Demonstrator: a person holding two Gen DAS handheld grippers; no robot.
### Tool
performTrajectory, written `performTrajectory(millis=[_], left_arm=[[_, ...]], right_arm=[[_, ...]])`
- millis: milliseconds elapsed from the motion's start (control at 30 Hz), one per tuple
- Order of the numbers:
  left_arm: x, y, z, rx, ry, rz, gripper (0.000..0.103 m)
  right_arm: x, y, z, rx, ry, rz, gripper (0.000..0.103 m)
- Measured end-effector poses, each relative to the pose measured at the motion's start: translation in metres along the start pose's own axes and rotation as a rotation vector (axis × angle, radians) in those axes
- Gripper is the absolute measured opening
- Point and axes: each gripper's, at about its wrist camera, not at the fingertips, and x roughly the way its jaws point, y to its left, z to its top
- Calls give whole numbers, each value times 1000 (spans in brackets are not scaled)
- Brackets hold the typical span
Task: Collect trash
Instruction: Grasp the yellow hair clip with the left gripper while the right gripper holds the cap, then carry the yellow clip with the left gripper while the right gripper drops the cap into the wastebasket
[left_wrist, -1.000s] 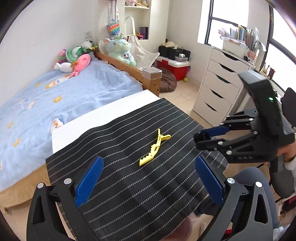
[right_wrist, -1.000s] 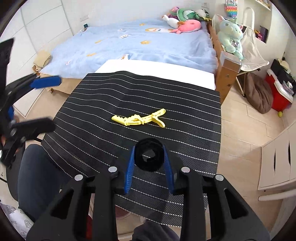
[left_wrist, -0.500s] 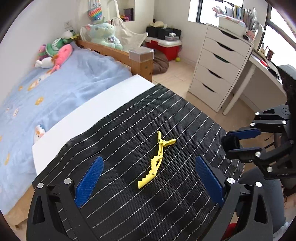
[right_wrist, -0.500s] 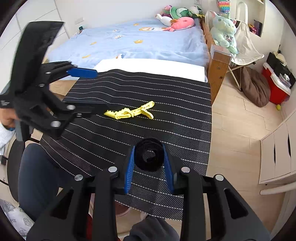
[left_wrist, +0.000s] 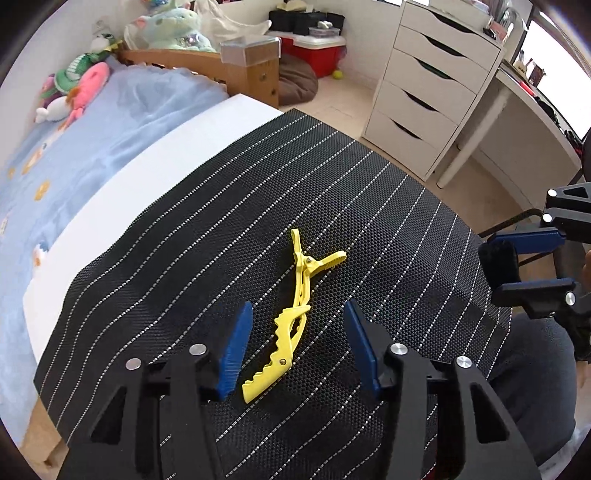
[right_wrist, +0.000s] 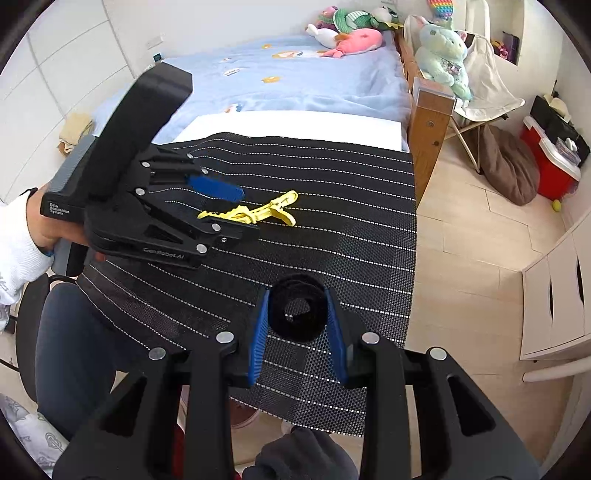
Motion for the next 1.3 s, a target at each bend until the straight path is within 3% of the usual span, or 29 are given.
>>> performTrajectory(millis=[133,200,433,733,1300], left_arm=[[3,-2,0,0,-3,4,34],[4,0,1,-11,-3,9,19],[1,0,0,-25,-17,18,18],[-34,-5,-18,-52,-85,43,18],[-130,-30,-93,-135,-248,91,18]], right_arm=[[1,-1,-2,1,0,6,30],[2,0,-2,0,2,8,30],[1,2,0,-5,-7,14,30],[-8,12,3,-23,-36,19,30],[-56,69,-8,-130,-117,15,30]])
